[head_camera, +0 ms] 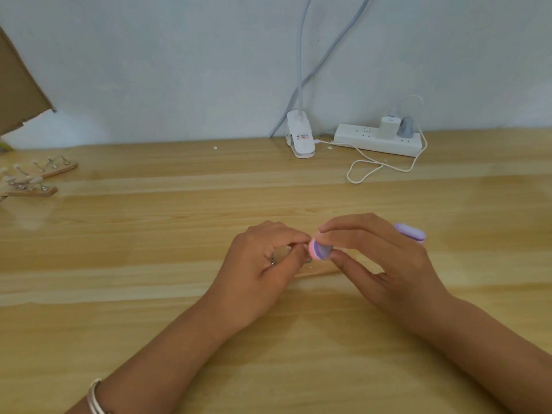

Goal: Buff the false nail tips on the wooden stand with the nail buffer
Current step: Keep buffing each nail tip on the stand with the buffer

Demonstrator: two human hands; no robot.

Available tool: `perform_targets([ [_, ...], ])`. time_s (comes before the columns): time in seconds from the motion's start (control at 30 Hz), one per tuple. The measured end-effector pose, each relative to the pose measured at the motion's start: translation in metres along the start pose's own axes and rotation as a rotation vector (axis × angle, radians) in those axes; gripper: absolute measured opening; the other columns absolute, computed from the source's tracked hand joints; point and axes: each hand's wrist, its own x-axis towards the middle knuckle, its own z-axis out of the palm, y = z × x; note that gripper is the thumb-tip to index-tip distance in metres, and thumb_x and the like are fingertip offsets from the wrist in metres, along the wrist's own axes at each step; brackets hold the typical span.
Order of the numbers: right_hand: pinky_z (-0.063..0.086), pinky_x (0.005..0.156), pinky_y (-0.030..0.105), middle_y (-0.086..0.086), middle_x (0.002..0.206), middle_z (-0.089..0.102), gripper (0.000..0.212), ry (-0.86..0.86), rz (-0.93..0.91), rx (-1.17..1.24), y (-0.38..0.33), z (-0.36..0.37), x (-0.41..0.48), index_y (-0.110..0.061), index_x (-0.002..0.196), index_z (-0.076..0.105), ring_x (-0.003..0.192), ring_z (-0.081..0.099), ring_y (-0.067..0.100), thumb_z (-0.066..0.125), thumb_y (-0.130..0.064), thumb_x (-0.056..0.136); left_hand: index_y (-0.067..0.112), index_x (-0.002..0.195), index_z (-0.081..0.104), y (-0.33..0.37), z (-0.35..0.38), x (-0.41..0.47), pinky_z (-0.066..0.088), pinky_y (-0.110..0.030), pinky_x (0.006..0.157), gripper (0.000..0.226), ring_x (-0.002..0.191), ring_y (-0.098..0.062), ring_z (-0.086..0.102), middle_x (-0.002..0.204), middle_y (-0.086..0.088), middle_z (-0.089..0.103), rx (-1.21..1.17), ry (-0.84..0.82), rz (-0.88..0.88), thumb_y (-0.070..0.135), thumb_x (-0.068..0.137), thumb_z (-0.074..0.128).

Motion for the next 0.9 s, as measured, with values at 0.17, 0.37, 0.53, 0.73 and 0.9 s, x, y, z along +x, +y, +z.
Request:
perform_targets([
  [0.17,0.04,0.092,0.01,0.011,0.103,0.071,0.013,-0.026,-0.026,0.001,0.004,-0.001,0.0,0.0,0.099,0.075,0.096,0.068,0.02,0.069,0.005,0.089,0.016,0.09,0.075,-0.001,0.0,0.0,0.051,-0.041,0.072,0.015,0.079,-0.012,0.062,0.078,0.012,0.067,-0.022,0.019,-0.012,0.016,0.088,0.061],
  [0.37,0.038,0.094,0.01,0.008,0.106,0.07,0.015,-0.024,-0.044,0.043,-0.001,0.003,-0.002,-0.002,0.103,0.075,0.101,0.065,0.014,0.067,0.002,0.091,0.014,0.09,0.075,-0.002,0.0,0.0,0.049,-0.042,0.074,0.015,0.078,-0.014,0.063,0.079,0.009,0.068,-0.037,0.022,-0.02,0.017,0.087,0.061],
  [0.53,0.041,0.092,0.011,0.009,0.104,0.071,0.018,-0.029,-0.001,0.014,0.008,-0.003,-0.002,-0.002,0.101,0.075,0.097,0.068,0.018,0.072,0.005,0.085,0.017,0.093,0.076,0.0,0.0,-0.001,0.054,-0.04,0.074,0.017,0.08,-0.009,0.066,0.081,0.011,0.071,-0.111,-0.011,-0.092,0.021,0.089,0.06],
  [0.73,0.046,0.093,0.018,0.009,0.107,0.07,0.019,-0.026,-0.055,0.071,0.0,0.002,-0.002,-0.001,0.104,0.075,0.101,0.066,0.016,0.07,0.005,0.087,0.015,0.095,0.076,0.0,-0.001,-0.001,0.053,-0.033,0.077,0.017,0.083,-0.009,0.068,0.084,0.008,0.074,-0.119,-0.022,-0.093,0.017,0.09,0.059],
  [0.9,0.041,0.093,0.012,0.008,0.105,0.071,0.015,0.002,-0.023,0.043,-0.001,0.0,-0.003,-0.002,0.102,0.075,0.099,0.065,0.015,0.071,0.002,0.089,0.014,0.094,0.075,0.0,-0.001,-0.001,0.054,-0.033,0.076,0.016,0.082,-0.011,0.069,0.083,0.006,0.074,-0.156,-0.046,-0.107,0.016,0.091,0.06],
])
